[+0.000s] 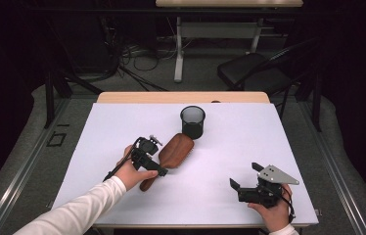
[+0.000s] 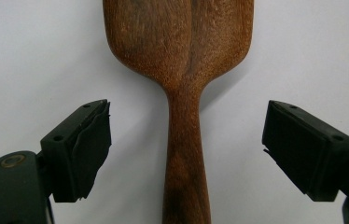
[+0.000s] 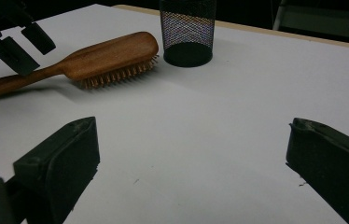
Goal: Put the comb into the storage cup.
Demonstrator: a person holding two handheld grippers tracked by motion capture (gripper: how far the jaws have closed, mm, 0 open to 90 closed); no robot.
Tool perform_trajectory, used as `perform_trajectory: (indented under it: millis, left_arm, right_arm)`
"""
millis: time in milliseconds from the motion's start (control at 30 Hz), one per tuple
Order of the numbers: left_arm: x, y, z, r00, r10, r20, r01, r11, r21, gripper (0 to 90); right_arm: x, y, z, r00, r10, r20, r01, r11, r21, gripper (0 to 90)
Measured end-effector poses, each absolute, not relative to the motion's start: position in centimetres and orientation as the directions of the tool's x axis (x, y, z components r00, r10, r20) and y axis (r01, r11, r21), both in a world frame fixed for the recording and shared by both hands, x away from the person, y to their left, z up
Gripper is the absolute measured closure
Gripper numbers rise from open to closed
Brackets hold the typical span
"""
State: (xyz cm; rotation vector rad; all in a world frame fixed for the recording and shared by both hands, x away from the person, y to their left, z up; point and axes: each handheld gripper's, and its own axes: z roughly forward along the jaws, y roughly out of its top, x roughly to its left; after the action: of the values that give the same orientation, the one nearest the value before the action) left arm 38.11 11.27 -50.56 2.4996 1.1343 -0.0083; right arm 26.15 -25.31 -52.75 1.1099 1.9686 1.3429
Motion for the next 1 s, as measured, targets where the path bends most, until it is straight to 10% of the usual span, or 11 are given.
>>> perform_trajectory:
  millis: [1000]
  left_arm:
    - [39.24, 10.7, -51.03, 0.652, 0.722, -0.229, 0.754, -0.587, 0.294, 38.3]
  right_arm:
    - [26.13, -25.24, -52.75, -0.544, 0.838, 0.036, 0.341, 0.182, 0.922, 2.6]
